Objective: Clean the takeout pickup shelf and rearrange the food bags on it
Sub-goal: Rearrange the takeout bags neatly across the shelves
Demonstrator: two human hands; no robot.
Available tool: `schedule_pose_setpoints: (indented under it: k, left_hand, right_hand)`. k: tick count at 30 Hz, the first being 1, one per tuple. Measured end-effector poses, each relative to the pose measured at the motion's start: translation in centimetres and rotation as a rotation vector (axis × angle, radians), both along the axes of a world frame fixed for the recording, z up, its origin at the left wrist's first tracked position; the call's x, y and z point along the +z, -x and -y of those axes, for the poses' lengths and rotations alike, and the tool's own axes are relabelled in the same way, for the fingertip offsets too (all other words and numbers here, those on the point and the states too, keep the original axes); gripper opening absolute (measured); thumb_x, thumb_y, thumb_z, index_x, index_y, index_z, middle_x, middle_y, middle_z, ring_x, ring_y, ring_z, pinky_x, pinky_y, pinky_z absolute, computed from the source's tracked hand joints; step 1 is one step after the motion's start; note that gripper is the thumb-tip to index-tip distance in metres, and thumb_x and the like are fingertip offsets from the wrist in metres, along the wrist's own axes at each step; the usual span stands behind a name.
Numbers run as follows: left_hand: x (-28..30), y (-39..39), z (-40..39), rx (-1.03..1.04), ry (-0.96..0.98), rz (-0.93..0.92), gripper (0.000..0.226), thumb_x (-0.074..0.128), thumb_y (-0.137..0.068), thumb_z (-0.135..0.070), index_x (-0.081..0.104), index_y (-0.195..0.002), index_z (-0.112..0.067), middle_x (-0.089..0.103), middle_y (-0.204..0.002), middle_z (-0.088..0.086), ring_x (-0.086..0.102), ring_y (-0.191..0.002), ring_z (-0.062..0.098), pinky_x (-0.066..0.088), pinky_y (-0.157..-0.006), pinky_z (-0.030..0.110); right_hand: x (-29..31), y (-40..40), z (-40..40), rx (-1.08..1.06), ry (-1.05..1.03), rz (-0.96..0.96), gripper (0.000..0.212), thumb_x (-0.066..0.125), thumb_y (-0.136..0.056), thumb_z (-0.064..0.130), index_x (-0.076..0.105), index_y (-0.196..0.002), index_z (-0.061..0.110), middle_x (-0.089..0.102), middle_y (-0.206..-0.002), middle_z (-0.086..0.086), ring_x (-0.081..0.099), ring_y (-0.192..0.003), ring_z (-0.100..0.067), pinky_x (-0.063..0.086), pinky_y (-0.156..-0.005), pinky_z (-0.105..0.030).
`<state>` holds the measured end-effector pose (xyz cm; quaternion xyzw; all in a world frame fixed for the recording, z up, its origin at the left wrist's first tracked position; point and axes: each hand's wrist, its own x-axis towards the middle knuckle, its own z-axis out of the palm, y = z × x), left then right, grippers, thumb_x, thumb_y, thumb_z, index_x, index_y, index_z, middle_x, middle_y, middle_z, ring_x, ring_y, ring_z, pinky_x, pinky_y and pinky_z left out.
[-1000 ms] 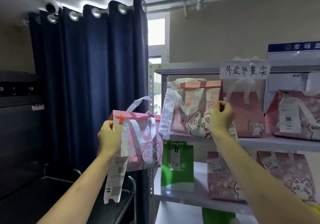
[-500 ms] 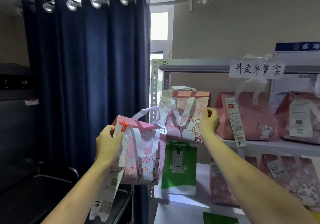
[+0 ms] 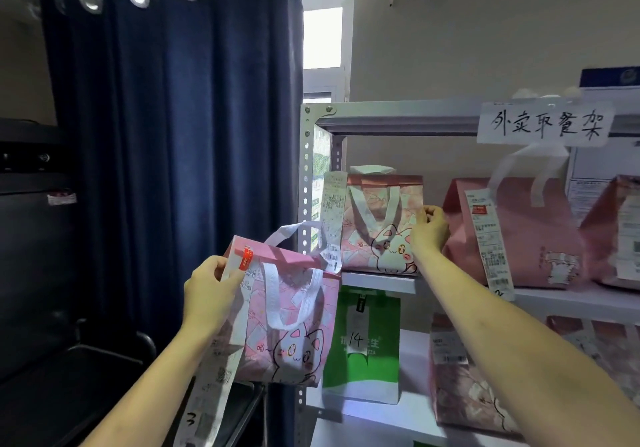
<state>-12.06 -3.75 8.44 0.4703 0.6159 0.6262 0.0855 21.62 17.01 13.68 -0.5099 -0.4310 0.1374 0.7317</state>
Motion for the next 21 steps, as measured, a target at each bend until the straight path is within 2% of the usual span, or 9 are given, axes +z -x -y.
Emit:
schedule_pose_setpoints:
  k: [4, 8, 12, 16, 17, 19, 21]
  left_hand:
    - [0.0, -0.2, -0.6, 0.000, -0.005, 0.011, 0.011, 0.071, -0.092, -0.019, 0.068, -0.082, -0.018, 0.071, -0.080, -0.003, 0.060, -0.069, 0.011, 0.043, -0.059, 0.025]
    - [-0.1, -0.3, -1.0, 0.001, 0.003, -0.002, 0.011, 0.070, -0.093, -0.020, 0.067, -0.082, -0.019, 0.070, -0.080, -0.004, 0.061, -0.069, 0.011, 0.043, -0.058, 0.024]
    - [-0.4, -0.4, -1.4, -0.002, 0.026, -0.022, 0.012, 0.069, -0.094, -0.021, 0.067, -0.082, -0.020, 0.071, -0.080, -0.004, 0.062, -0.070, 0.013, 0.044, -0.059, 0.025]
    - [-0.9, -0.6, -1.3, -0.012, 0.054, -0.048, 0.011, 0.069, -0.093, -0.022, 0.066, -0.083, -0.022, 0.070, -0.081, -0.005, 0.064, -0.074, 0.015, 0.045, -0.060, 0.025]
    - [-0.9, -0.6, -1.2, -0.015, 0.053, -0.049, 0.010, 0.069, -0.093, -0.022, 0.066, -0.083, -0.022, 0.070, -0.081, -0.005, 0.065, -0.076, 0.016, 0.045, -0.061, 0.026]
    - [-0.9, -0.7, -0.9, -0.022, 0.055, -0.050, 0.011, 0.068, -0.094, -0.021, 0.066, -0.083, -0.022, 0.070, -0.081, -0.005, 0.064, -0.074, 0.014, 0.044, -0.060, 0.025]
    - [-1.0, -0.7, -0.6, -0.023, 0.060, -0.051, 0.011, 0.068, -0.094, -0.020, 0.065, -0.083, -0.020, 0.069, -0.081, -0.004, 0.061, -0.071, 0.011, 0.042, -0.058, 0.024]
  right_hand:
    - [-0.1, -0.2, -1.4, -0.005, 0.004, -0.011, 0.008, 0.058, -0.105, 0.018, 0.063, -0.100, 0.014, 0.063, -0.096, -0.002, 0.060, -0.091, -0.024, 0.042, -0.074, -0.031]
    - [-0.5, -0.5, -2.2, -0.003, 0.030, -0.039, 0.008, 0.057, -0.105, 0.019, 0.061, -0.099, 0.019, 0.064, -0.095, 0.000, 0.063, -0.089, -0.027, 0.051, -0.074, -0.037]
    - [-0.6, -0.5, -1.9, 0.012, 0.031, -0.032, 0.014, 0.055, -0.107, 0.019, 0.064, -0.111, 0.010, 0.063, -0.099, -0.002, 0.057, -0.088, -0.022, 0.039, -0.072, -0.028]
    - [-0.7, -0.8, -1.8, 0.053, 0.056, -0.047, 0.013, 0.053, -0.106, 0.019, 0.063, -0.113, 0.015, 0.065, -0.103, -0.002, 0.063, -0.088, -0.023, 0.057, -0.077, -0.040]
    - [-0.8, -0.9, -1.6, 0.062, 0.058, -0.047, 0.013, 0.053, -0.106, 0.019, 0.063, -0.114, 0.016, 0.065, -0.104, -0.001, 0.063, -0.084, -0.019, 0.059, -0.074, -0.039]
    - [-0.7, -1.0, -0.8, 0.074, 0.035, -0.023, 0.016, 0.053, -0.106, 0.017, 0.063, -0.118, 0.016, 0.063, -0.107, 0.001, 0.061, -0.083, -0.014, 0.052, -0.064, -0.026]
    - [-0.7, -0.9, 0.0, 0.083, 0.004, 0.015, 0.021, 0.054, -0.106, 0.014, 0.063, -0.124, 0.014, 0.061, -0.110, 0.004, 0.061, -0.095, -0.016, 0.046, -0.070, -0.020]
